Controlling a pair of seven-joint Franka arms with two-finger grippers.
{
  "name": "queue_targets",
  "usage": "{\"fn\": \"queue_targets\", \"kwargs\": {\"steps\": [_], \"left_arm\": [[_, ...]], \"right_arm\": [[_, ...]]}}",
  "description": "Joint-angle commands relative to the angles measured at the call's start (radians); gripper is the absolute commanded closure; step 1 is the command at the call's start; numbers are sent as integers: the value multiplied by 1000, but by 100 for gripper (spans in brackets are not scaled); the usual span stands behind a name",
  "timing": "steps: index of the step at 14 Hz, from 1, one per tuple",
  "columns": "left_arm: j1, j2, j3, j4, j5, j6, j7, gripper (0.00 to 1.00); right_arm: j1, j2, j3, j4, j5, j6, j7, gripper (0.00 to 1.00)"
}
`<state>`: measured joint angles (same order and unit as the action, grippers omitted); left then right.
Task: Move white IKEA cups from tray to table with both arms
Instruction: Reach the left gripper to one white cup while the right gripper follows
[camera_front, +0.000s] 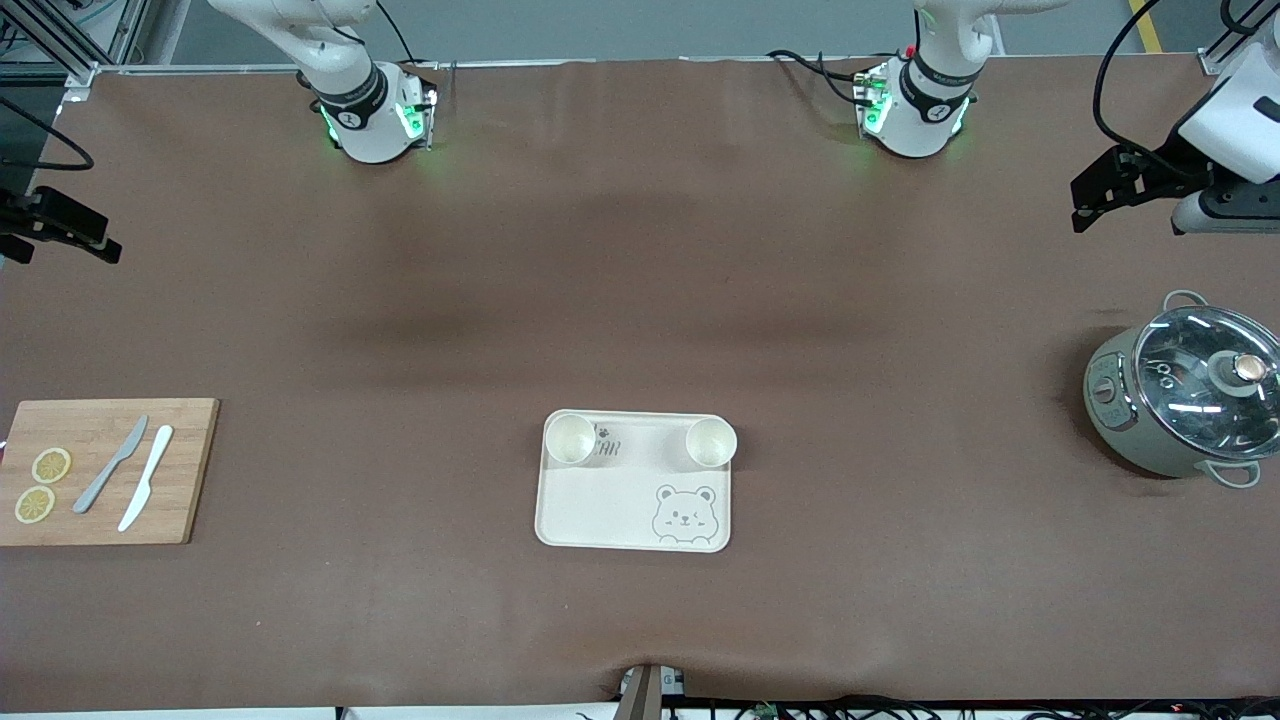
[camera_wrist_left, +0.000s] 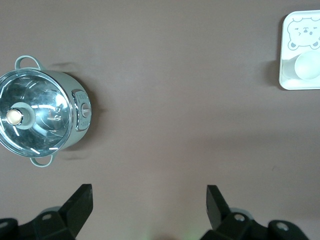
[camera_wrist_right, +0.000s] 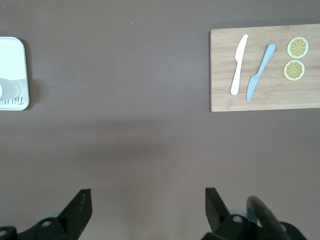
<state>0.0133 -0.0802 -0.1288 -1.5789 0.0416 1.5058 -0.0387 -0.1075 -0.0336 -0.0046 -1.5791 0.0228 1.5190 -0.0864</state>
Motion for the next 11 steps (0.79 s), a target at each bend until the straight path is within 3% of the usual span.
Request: {"fn": "queue_targets", "kwargs": {"steps": [1,6,11], "left_arm": [[5,-13,0,11,12,-38,11,0],[4,39,-3,77,11,-38,3,0],[-13,85,-15,60,0,-3,-12,0]], "right_arm": [[5,3,0,17,-3,-7,13,0],[3,3,0,18,-1,-5,13,0],[-5,30,-2,37,-3,-3,11,0]]}}
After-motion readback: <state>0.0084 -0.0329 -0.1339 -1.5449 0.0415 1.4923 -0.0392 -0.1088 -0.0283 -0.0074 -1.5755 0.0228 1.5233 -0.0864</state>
